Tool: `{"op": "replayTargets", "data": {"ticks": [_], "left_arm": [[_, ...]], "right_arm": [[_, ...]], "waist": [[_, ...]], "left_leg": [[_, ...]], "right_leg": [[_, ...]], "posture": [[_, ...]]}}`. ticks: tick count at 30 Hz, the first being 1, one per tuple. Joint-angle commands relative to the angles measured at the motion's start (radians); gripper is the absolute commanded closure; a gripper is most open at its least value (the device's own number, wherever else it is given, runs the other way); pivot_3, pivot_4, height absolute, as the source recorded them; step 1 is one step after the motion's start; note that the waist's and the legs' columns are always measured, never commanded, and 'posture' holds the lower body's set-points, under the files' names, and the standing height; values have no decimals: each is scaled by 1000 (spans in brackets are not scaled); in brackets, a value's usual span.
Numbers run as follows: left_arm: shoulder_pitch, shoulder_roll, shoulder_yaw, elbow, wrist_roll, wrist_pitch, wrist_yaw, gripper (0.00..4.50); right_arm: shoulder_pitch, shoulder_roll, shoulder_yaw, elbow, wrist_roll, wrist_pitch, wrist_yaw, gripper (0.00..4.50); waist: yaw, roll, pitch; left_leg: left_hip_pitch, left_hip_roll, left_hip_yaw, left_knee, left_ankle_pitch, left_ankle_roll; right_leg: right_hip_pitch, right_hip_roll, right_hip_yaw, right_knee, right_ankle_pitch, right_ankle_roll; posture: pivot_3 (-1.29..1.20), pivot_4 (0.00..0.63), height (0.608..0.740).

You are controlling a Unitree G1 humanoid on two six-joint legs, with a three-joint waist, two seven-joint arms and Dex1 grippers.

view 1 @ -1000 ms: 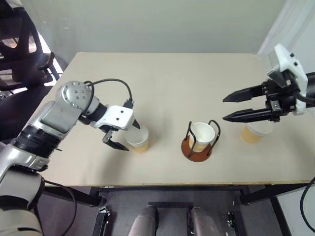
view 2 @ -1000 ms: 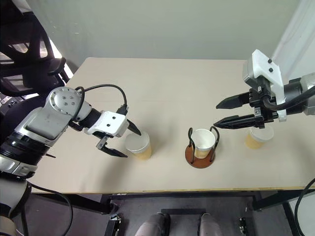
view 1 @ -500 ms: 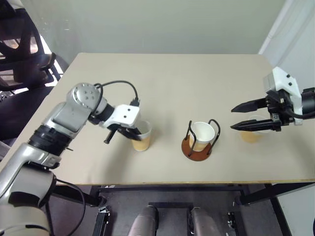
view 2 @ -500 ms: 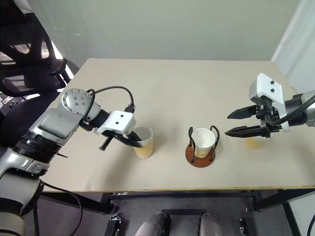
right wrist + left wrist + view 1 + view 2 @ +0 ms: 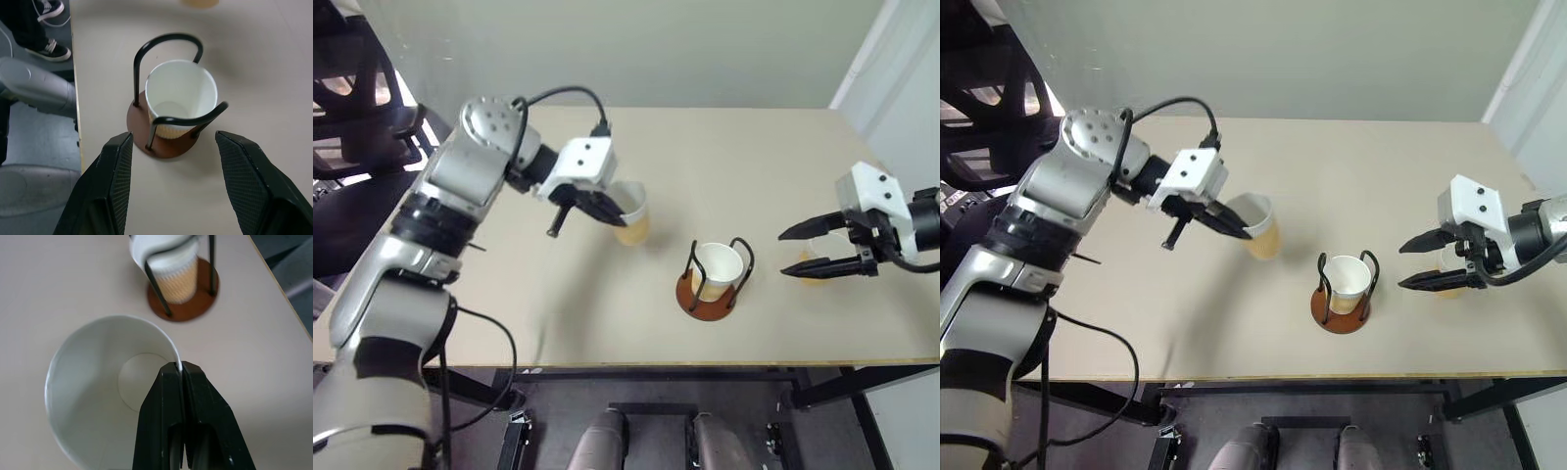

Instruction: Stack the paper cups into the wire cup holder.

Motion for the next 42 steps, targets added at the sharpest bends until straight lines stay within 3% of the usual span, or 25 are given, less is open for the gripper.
{"op": "replayTargets", "data": {"ticks": [1, 16, 24, 42], "left_arm": [[-89, -34, 13, 43, -45, -25, -30, 4464], [-195, -224, -50, 158, -133, -104, -30, 4464], [-213, -298, -44, 190, -128, -123, -30, 4464], [-171, -265, -114, 92, -147, -102, -30, 4464]], "right_arm": [[-12, -12, -17, -3, -12, -25, 14, 1831], [8, -17, -41, -21, -12, -2, 5, 1831], [46, -14, -67, -35, -13, -3, -24, 1831], [62, 11, -61, -54, -11, -3, -77, 1831]], "waist": [[0, 0, 0], [9, -1, 1], [11, -1, 1], [12, -1, 1]], "left_leg": [[-1, 0, 0, 0, 0, 0], [-6, -1, 3, 6, -7, 8], [-6, -2, 3, 11, -7, 8], [-6, -4, 3, 18, -8, 10]], "right_leg": [[0, 0, 0, -1, 1, 1], [2, -2, 1, -11, 5, 20], [4, -2, 1, -10, 5, 20], [7, -3, 3, -10, 6, 20]], "posture": [[0, 150, 740], [0, 150, 740], [0, 150, 740], [0, 150, 740]]}}
